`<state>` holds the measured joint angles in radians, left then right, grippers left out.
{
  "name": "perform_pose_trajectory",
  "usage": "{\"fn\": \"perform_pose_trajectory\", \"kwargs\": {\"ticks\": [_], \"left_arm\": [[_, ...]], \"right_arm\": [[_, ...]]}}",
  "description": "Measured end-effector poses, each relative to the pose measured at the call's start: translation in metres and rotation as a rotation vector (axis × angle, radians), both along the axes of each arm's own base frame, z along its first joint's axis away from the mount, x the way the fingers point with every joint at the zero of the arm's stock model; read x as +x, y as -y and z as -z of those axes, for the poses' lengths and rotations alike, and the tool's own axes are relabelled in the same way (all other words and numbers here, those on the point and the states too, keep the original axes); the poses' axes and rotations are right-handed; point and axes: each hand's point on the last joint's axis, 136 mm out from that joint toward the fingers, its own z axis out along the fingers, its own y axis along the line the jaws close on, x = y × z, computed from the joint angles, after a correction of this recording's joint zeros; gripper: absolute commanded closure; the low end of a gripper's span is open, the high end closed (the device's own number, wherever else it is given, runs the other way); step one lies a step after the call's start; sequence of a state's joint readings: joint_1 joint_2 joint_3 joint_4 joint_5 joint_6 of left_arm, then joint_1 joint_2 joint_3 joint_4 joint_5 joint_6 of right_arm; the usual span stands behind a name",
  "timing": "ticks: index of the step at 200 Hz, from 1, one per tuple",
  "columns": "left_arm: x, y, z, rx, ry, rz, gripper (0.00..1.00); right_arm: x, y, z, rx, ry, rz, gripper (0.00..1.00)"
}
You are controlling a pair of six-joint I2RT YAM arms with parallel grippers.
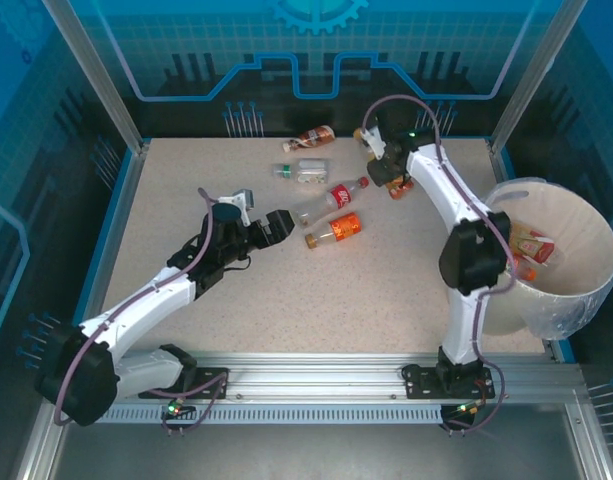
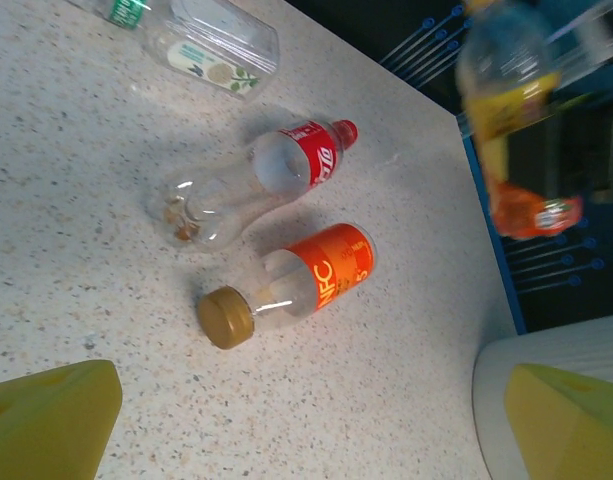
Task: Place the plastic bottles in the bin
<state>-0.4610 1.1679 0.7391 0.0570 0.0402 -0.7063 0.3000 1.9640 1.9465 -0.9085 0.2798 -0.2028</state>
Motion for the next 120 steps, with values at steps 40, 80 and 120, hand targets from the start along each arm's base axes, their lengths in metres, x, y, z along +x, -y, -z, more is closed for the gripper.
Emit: {"fn": "perform_pose_trajectory", "kwargs": {"ticks": [40,80,120], "left_arm": [[0.001,0.014,-0.009,-0.022,0.011,0.048,0.01],[0.003,0.025,-0.012,-0.032,0.02,0.074,0.01],[0.007,0.036,-0.007,-0.038,0.006,0.103,0.01]], "right_arm": [[-0.05,-0.006,-0.106,0.143,0.231,0.031,0.53],[-0.115,0.02,-0.164,0.264,0.382,0.091,0.56],[-0.186,0.058,-0.22,0.378,0.586,0.163,0.57]]}}
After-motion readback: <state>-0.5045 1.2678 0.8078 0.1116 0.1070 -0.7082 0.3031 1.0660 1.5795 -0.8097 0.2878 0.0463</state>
